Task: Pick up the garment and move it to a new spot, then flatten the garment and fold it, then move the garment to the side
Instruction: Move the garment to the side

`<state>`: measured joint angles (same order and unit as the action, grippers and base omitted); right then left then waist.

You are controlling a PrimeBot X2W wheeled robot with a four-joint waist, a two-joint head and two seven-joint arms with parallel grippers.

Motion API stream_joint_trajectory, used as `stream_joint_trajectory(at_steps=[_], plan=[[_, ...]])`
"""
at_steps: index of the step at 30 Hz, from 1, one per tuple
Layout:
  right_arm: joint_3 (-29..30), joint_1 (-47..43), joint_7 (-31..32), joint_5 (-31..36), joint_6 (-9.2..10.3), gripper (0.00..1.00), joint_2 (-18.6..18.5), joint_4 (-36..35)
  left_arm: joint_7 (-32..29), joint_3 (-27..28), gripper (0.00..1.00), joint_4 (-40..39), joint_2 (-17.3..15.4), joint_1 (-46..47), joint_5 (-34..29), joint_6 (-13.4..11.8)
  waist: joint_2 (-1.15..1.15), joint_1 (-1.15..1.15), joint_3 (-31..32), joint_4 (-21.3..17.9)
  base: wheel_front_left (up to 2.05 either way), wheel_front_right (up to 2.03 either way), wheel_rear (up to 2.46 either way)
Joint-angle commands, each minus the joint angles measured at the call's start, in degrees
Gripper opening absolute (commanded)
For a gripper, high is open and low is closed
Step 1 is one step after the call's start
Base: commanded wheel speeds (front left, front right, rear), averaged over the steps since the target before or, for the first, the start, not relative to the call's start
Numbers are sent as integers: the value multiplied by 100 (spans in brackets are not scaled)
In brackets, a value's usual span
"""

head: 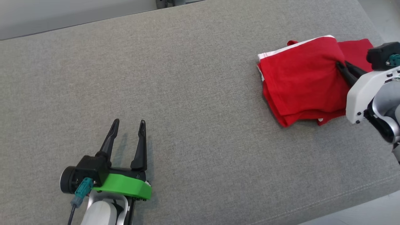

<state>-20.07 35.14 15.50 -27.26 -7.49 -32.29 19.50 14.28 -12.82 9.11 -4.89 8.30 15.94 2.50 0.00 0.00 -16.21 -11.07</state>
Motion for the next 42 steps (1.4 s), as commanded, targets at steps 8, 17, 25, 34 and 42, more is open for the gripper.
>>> stream_joint_trajectory(at_steps=[8,17,25,34,42], plan=[[-50,275,306,-202,1,0,-603,314,11,-74,100,-90,-97,110,1,-14,0,0,-129,207,0,0,0],[-246,593,240,-172,2,0,-902,1135,-96,-175,100,-196,-152,164,-49,-20,0,0,-260,368,0,0,0],[-437,928,-35,80,3,0,-928,1972,-189,-291,100,-289,-208,153,-88,-30,0,0,-355,518,0,0,0],[-602,944,-556,213,4,35,-718,2788,-235,-358,100,-310,-219,64,-69,-72,0,0,-312,570,0,0,0],[-675,831,-1062,46,3,100,-418,3255,-264,-374,100,-369,-268,9,-37,-126,0,0,-253,423,0,0,0]])
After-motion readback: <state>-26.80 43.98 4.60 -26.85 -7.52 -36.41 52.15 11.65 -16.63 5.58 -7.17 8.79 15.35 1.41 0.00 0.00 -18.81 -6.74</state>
